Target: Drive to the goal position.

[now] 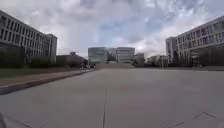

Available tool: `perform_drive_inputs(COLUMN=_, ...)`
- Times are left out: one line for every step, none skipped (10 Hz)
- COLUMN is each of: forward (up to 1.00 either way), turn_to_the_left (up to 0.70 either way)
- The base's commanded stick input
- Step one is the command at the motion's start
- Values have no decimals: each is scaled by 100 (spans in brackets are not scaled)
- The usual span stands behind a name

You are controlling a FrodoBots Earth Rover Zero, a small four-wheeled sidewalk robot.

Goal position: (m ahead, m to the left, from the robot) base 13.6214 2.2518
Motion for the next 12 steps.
perform_drive_inputs(forward=70, turn_to_the_left=-35)
perform_drive_inputs(forward=70, turn_to_the_left=-35)
perform_drive_inputs(forward=70, turn_to_the_left=-35)
perform_drive_inputs(forward=70, turn_to_the_left=-35)
perform_drive_inputs(forward=70, turn_to_the_left=-35)
perform_drive_inputs(forward=70, turn_to_the_left=-35)
perform_drive_inputs(forward=70, turn_to_the_left=-29)
perform_drive_inputs(forward=70, turn_to_the_left=0)
perform_drive_inputs(forward=70, turn_to_the_left=3)
perform_drive_inputs(forward=70, turn_to_the_left=11)
perform_drive_inputs(forward=70, turn_to_the_left=19)
perform_drive_inputs(forward=70, turn_to_the_left=27)
